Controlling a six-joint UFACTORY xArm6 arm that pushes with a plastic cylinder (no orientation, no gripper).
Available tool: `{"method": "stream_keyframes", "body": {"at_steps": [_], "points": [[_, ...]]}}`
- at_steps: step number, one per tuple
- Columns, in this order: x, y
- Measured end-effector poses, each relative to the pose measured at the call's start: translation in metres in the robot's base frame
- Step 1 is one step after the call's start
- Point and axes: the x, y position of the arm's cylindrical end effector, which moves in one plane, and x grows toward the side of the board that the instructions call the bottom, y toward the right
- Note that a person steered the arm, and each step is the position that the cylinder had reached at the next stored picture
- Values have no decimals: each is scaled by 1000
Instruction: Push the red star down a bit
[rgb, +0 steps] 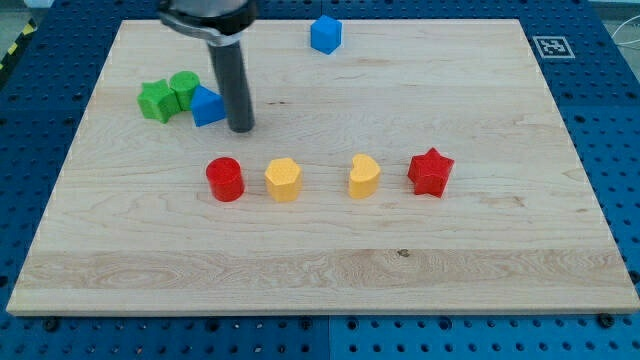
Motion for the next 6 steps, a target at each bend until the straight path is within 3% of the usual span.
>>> {"method": "stream_keyframes", "body": {"at_steps": [2, 3, 6], "points": [[3, 122], [24, 168], [87, 215]]}}
